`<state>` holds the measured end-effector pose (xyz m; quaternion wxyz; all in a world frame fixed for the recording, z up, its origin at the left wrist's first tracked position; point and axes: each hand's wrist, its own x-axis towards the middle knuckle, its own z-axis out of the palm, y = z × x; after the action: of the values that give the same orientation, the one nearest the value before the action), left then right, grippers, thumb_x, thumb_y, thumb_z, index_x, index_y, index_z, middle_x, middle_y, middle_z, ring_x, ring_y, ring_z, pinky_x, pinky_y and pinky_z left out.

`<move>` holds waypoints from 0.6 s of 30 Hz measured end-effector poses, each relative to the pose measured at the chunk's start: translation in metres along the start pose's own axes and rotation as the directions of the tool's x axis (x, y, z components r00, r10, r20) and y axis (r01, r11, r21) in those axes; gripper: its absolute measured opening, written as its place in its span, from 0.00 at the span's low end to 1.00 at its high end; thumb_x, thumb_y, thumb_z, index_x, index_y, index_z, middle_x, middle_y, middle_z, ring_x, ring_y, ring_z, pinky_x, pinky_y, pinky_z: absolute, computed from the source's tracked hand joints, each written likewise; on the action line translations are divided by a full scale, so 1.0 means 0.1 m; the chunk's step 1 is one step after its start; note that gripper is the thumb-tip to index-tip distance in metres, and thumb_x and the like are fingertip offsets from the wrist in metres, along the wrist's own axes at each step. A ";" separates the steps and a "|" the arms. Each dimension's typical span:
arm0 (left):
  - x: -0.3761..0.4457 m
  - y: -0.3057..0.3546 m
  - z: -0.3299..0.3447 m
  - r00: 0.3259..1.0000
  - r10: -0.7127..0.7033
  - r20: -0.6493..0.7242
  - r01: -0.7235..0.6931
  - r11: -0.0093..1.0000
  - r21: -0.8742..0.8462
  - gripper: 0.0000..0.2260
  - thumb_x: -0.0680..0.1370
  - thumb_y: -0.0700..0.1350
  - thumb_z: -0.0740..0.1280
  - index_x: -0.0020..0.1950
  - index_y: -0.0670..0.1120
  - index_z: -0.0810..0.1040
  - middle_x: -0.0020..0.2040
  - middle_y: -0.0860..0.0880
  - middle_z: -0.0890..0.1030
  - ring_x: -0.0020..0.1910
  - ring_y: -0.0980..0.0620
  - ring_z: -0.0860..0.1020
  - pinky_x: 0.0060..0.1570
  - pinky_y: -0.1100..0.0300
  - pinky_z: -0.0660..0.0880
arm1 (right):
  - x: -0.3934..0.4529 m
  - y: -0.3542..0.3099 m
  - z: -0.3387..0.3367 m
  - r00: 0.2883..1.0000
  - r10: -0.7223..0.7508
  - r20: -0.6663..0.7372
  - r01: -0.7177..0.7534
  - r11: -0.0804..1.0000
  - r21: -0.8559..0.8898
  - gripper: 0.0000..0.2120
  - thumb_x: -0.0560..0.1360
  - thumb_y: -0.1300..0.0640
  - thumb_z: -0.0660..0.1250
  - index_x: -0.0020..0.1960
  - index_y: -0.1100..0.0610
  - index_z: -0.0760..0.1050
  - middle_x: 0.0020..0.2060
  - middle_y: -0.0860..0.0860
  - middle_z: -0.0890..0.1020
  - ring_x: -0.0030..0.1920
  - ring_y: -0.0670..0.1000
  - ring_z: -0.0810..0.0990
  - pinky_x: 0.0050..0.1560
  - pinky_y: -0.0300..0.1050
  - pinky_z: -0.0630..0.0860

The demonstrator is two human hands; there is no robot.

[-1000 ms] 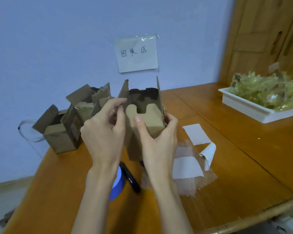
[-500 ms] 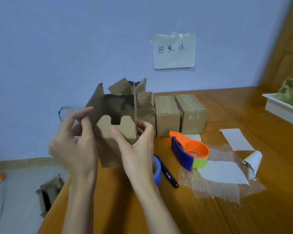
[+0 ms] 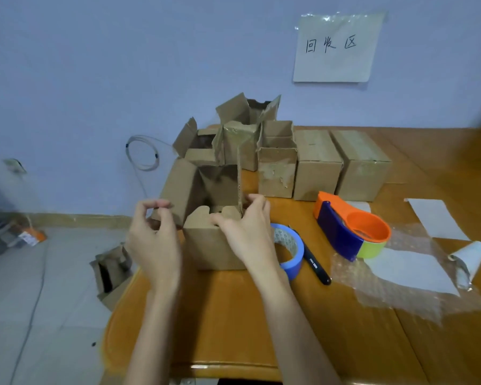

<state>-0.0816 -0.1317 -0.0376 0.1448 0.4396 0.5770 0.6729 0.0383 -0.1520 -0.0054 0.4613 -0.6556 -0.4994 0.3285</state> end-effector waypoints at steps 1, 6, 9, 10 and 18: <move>-0.03 -0.02 0.00 0.999 0.054 0.004 -0.054 0.997 0.053 0.08 0.77 0.40 0.61 0.42 0.52 0.73 0.32 0.58 0.77 0.29 0.58 0.75 0.33 0.60 0.70 | 0.02 0.01 -0.02 1.000 0.018 0.020 -0.018 1.000 -0.005 0.35 0.69 0.48 0.74 0.68 0.54 0.60 0.62 0.48 0.65 0.56 0.48 0.68 0.52 0.43 0.70; -0.01 0.02 0.04 0.988 0.136 0.073 -0.146 0.978 0.149 0.05 0.79 0.42 0.60 0.48 0.52 0.71 0.34 0.60 0.75 0.30 0.60 0.72 0.32 0.60 0.65 | 0.10 0.00 -0.23 0.978 0.095 0.188 -0.103 0.994 0.034 0.44 0.67 0.46 0.77 0.74 0.54 0.56 0.69 0.49 0.65 0.65 0.50 0.69 0.56 0.41 0.69; 0.04 0.09 -0.01 0.986 0.066 0.151 -0.090 0.983 0.158 0.16 0.77 0.49 0.66 0.64 0.55 0.67 0.39 0.58 0.76 0.36 0.58 0.76 0.36 0.58 0.68 | 0.13 0.00 -0.54 0.920 0.130 0.371 -0.129 0.991 -0.028 0.42 0.66 0.51 0.78 0.74 0.52 0.61 0.69 0.47 0.69 0.67 0.48 0.69 0.57 0.39 0.68; 0.07 0.12 -0.04 0.983 0.043 0.177 -0.068 0.988 0.140 0.22 0.76 0.52 0.68 0.67 0.56 0.64 0.44 0.58 0.77 0.40 0.58 0.77 0.38 0.58 0.70 | 0.16 0.03 -0.65 0.914 0.138 0.382 -0.126 0.990 -0.057 0.37 0.66 0.55 0.78 0.71 0.51 0.66 0.67 0.47 0.72 0.67 0.48 0.70 0.57 0.40 0.68; 0.20 0.31 0.10 0.843 -0.332 0.424 0.422 0.897 -0.135 0.20 0.76 0.48 0.71 0.65 0.52 0.69 0.62 0.50 0.75 0.54 0.56 0.75 0.43 0.65 0.71 | 0.39 0.52 -0.46 0.979 0.089 -0.183 -0.185 0.759 -0.624 0.09 0.74 0.57 0.70 0.53 0.53 0.80 0.52 0.51 0.75 0.60 0.55 0.69 0.61 0.50 0.72</move>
<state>-0.0764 -0.1202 -0.0014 0.4354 0.4226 0.5326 0.5900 0.1088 -0.1307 -0.0366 0.2203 -0.8296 -0.4977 0.1250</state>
